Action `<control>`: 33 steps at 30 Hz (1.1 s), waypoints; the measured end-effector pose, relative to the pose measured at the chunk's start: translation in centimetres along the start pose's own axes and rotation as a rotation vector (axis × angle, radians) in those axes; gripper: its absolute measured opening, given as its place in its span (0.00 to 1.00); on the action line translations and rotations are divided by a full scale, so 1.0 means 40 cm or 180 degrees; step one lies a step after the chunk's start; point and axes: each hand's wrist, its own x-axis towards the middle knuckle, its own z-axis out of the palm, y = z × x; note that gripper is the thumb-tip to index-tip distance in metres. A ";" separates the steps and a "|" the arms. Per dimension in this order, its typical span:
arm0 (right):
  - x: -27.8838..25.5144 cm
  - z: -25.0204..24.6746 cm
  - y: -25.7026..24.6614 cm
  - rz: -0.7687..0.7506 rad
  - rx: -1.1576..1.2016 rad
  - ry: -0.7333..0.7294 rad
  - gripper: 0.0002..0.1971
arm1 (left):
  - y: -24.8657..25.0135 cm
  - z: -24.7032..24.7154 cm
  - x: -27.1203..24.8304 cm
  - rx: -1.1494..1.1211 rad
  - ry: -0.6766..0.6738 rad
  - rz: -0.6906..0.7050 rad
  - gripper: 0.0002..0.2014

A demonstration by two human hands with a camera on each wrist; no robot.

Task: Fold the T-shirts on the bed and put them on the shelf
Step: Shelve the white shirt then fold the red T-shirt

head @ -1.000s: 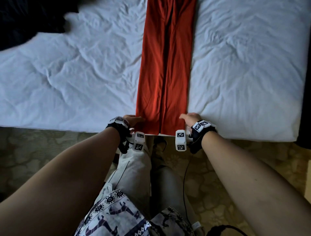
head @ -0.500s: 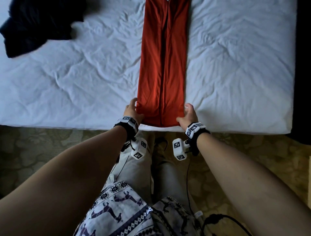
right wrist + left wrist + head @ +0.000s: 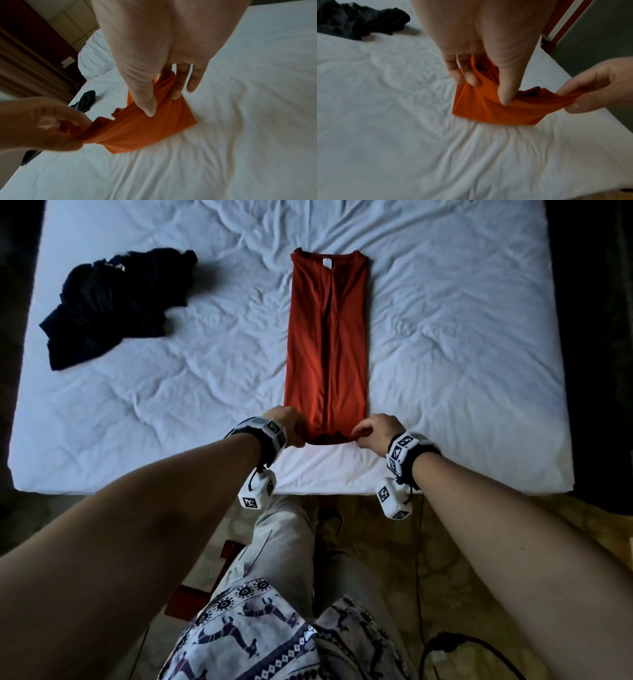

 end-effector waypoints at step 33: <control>0.622 -0.255 -0.065 -0.0277 -0.0883 -0.0012 0.28 | -0.005 -0.335 0.595 0.0018 0.0397 -0.0126 0.20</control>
